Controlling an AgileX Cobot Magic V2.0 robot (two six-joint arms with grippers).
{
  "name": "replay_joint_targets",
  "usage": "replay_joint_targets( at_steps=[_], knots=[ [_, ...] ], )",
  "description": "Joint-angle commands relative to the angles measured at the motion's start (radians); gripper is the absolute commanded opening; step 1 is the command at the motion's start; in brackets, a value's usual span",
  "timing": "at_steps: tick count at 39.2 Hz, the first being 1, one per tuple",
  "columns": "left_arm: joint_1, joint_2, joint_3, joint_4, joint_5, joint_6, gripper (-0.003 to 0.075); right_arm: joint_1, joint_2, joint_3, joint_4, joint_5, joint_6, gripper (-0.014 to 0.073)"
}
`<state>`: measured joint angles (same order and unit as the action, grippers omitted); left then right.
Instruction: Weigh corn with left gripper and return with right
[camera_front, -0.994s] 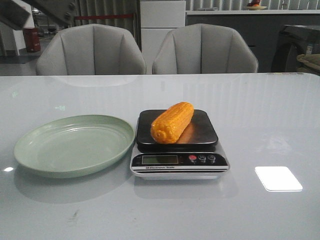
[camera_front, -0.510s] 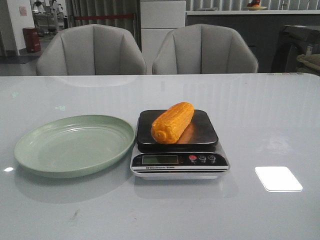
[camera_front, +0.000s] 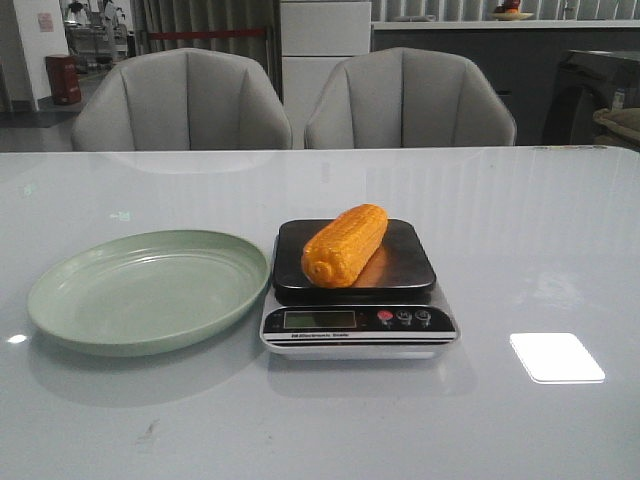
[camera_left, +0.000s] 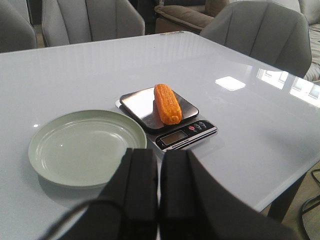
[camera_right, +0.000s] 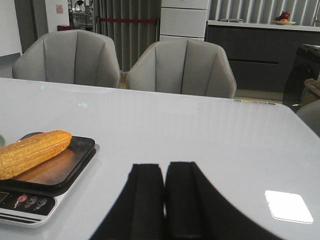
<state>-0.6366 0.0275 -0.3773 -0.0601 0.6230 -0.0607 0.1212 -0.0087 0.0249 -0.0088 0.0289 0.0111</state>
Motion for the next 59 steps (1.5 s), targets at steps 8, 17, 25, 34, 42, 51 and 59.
replay_joint_targets(
  at_steps=[8, 17, 25, 34, 42, 51, 59],
  knots=[
    [0.001, 0.012, -0.023, -0.003, -0.073, -0.006, 0.0114, -0.007, -0.02, 0.011, -0.012, -0.244, -0.003, 0.0162],
    [0.001, 0.012, -0.023, -0.003, -0.073, -0.006, 0.0114, -0.007, -0.014, -0.039, 0.054, -0.411, -0.003, 0.0162],
    [0.001, 0.012, -0.023, -0.003, -0.073, -0.006, 0.0114, -0.007, 0.095, -0.196, 0.077, -0.238, -0.003, 0.0162],
    [0.001, 0.012, -0.023, -0.003, -0.073, -0.006, 0.0114, -0.006, 0.31, -0.375, 0.077, 0.0, -0.003, 0.0162],
    [0.001, 0.012, -0.023, -0.003, -0.073, -0.006, 0.0114, -0.006, 0.422, -0.464, 0.079, 0.201, -0.003, 0.0162],
    [0.001, 0.012, -0.023, -0.003, -0.073, -0.006, 0.0114, -0.006, 0.429, -0.458, 0.079, 0.291, -0.003, 0.0162],
    [0.001, 0.012, -0.023, -0.003, -0.073, -0.006, 0.0114, -0.006, 0.429, -0.457, 0.079, 0.327, -0.003, 0.0176]
  ],
)
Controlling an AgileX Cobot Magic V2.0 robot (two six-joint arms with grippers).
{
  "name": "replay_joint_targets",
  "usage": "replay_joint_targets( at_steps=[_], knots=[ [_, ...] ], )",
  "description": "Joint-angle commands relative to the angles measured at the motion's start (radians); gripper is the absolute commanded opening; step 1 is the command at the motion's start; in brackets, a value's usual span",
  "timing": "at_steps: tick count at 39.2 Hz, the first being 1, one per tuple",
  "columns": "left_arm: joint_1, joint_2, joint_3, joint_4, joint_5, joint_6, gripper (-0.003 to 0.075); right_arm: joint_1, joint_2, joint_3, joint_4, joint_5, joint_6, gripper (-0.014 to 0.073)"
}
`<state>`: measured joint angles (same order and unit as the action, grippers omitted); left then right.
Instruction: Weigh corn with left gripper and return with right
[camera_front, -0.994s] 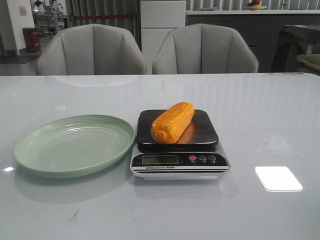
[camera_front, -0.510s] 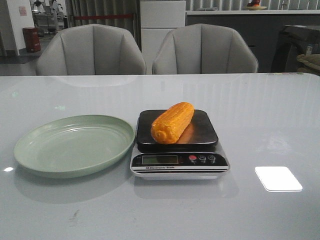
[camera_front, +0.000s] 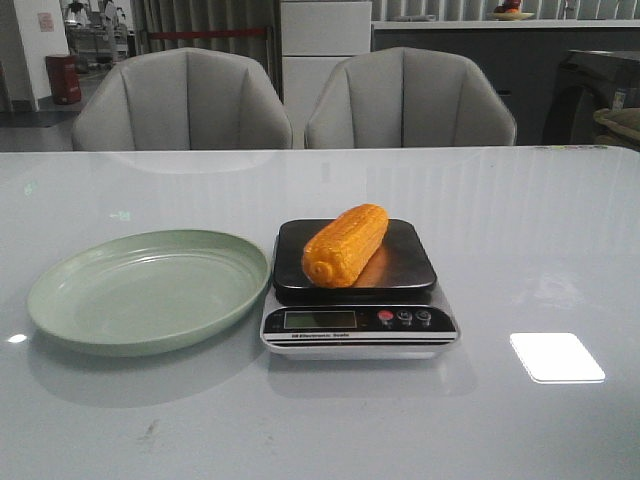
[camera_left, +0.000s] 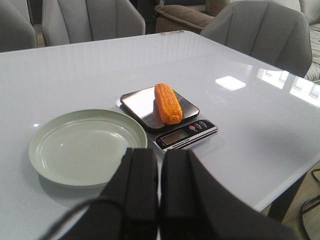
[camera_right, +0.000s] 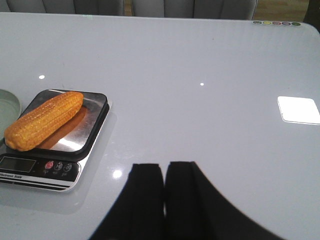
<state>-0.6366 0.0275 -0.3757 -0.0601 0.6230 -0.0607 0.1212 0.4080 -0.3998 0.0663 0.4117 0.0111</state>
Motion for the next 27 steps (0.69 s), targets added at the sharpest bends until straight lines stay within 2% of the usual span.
replay_joint_targets(
  at_steps=[1, 5, 12, 20, 27],
  knots=[
    [0.001, 0.012, -0.025, -0.003, -0.073, -0.006, 0.0114, -0.006, 0.013, -0.032, 0.004, -0.054, -0.003, 0.0188],
    [0.001, 0.012, -0.025, -0.003, -0.073, -0.006, 0.0114, -0.006, 0.016, -0.032, 0.004, -0.043, -0.003, 0.0315],
    [0.001, 0.012, -0.025, -0.003, -0.073, -0.006, 0.0114, -0.005, 0.073, -0.033, 0.007, -0.046, -0.003, 0.0597],
    [0.001, 0.012, -0.025, -0.003, -0.073, -0.006, 0.0114, 0.038, 0.147, -0.041, 0.051, -0.083, -0.003, 0.0582],
    [0.001, 0.012, -0.025, -0.003, -0.073, -0.006, 0.0114, 0.123, 0.248, -0.102, 0.069, -0.057, -0.003, 0.0582]
  ],
)
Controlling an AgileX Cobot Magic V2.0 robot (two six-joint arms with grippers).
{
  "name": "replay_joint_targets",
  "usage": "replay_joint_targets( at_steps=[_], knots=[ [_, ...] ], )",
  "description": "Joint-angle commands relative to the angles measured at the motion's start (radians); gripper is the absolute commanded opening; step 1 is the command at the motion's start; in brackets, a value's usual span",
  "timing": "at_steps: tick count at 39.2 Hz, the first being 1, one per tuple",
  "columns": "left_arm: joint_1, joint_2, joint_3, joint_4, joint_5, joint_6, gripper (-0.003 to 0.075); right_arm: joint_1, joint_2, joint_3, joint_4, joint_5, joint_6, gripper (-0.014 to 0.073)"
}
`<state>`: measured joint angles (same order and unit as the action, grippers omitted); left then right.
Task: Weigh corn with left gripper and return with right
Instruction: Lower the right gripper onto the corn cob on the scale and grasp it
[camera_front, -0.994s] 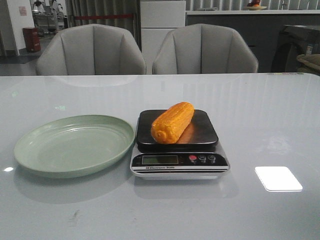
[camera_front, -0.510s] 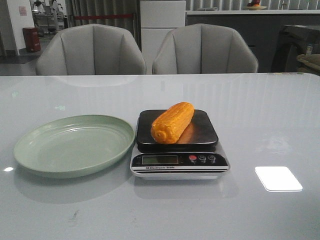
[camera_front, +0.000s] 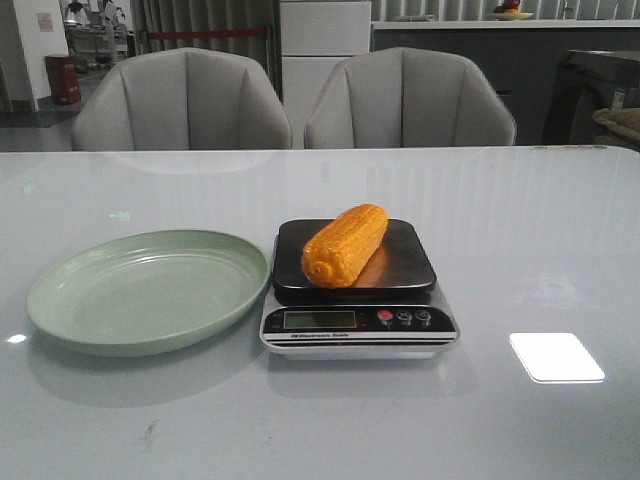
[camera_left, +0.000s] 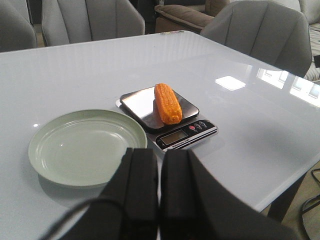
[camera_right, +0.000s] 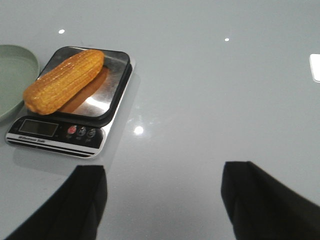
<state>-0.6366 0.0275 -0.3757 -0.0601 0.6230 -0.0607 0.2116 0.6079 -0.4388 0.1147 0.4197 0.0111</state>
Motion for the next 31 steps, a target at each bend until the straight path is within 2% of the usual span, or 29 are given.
replay_joint_targets(
  at_steps=[1, 11, 17, 31],
  knots=[
    [0.001, 0.012, -0.025, -0.003, -0.073, -0.006, 0.0114, 0.048, 0.066, -0.076, 0.036, -0.064, -0.003, 0.0582],
    [0.001, 0.012, -0.025, -0.003, -0.073, -0.006, 0.0114, 0.186, 0.27, -0.211, 0.16, -0.064, -0.003, 0.0582],
    [0.001, 0.012, -0.025, -0.003, -0.073, -0.006, 0.0114, 0.224, 0.429, -0.31, 0.236, -0.056, -0.003, 0.0582],
    [0.001, 0.012, -0.025, -0.003, -0.073, -0.006, 0.0114, 0.255, 0.821, -0.672, 0.251, 0.162, 0.115, 0.0582]
  ],
)
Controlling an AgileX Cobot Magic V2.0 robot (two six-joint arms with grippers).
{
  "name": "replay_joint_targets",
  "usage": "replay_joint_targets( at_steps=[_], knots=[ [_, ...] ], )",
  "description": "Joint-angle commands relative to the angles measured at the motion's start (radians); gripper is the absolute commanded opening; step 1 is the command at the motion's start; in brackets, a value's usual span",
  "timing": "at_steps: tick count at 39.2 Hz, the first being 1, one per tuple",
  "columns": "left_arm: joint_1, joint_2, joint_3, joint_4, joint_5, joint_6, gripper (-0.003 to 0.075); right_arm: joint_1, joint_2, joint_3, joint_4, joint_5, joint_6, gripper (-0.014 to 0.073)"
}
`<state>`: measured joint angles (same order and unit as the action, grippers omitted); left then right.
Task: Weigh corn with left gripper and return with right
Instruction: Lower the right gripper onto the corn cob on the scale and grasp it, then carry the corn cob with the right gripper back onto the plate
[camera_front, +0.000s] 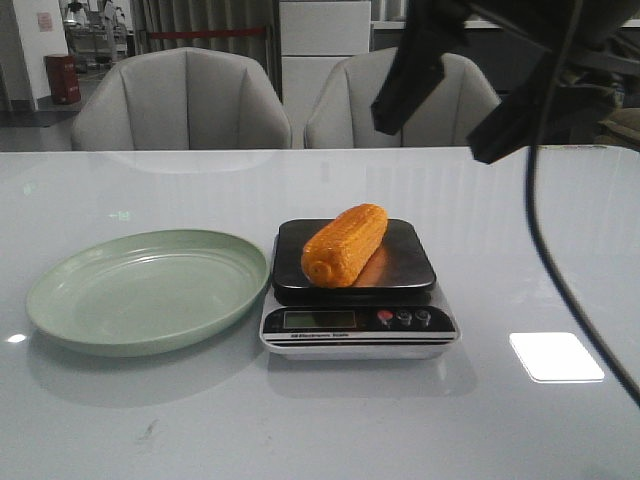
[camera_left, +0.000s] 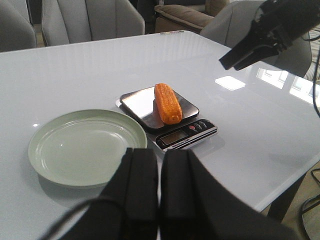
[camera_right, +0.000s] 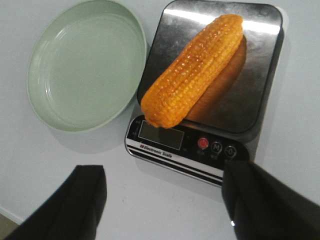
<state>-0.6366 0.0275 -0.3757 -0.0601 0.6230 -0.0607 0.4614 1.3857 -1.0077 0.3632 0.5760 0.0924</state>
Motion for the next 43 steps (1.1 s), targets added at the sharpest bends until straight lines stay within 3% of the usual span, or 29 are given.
replay_joint_targets(
  at_steps=[1, 10, 21, 36, 40, 43],
  knots=[
    [0.001, 0.012, -0.025, -0.003, -0.073, -0.006, 0.0114, 0.007, 0.062, -0.129, -0.001, 0.02, 0.049, 0.0582],
    [0.001, 0.012, -0.025, -0.003, -0.073, -0.006, 0.0114, 0.008, 0.248, -0.309, -0.05, 0.106, 0.192, 0.0582],
    [0.001, 0.012, -0.025, -0.003, -0.073, -0.006, 0.0114, 0.038, 0.442, -0.518, -0.264, 0.286, 0.456, 0.0582],
    [0.001, 0.012, -0.025, -0.003, -0.073, -0.006, 0.0114, 0.072, 0.598, -0.671, -0.295, 0.364, 0.561, 0.0575],
    [0.001, 0.012, -0.025, -0.003, -0.073, -0.006, 0.0114, 0.071, 0.617, -0.673, -0.295, 0.365, 0.567, 0.0489],
    [0.001, 0.012, -0.025, -0.003, -0.073, -0.006, 0.0114, 0.072, 0.62, -0.673, -0.295, 0.337, 0.569, 0.0347]
  ],
)
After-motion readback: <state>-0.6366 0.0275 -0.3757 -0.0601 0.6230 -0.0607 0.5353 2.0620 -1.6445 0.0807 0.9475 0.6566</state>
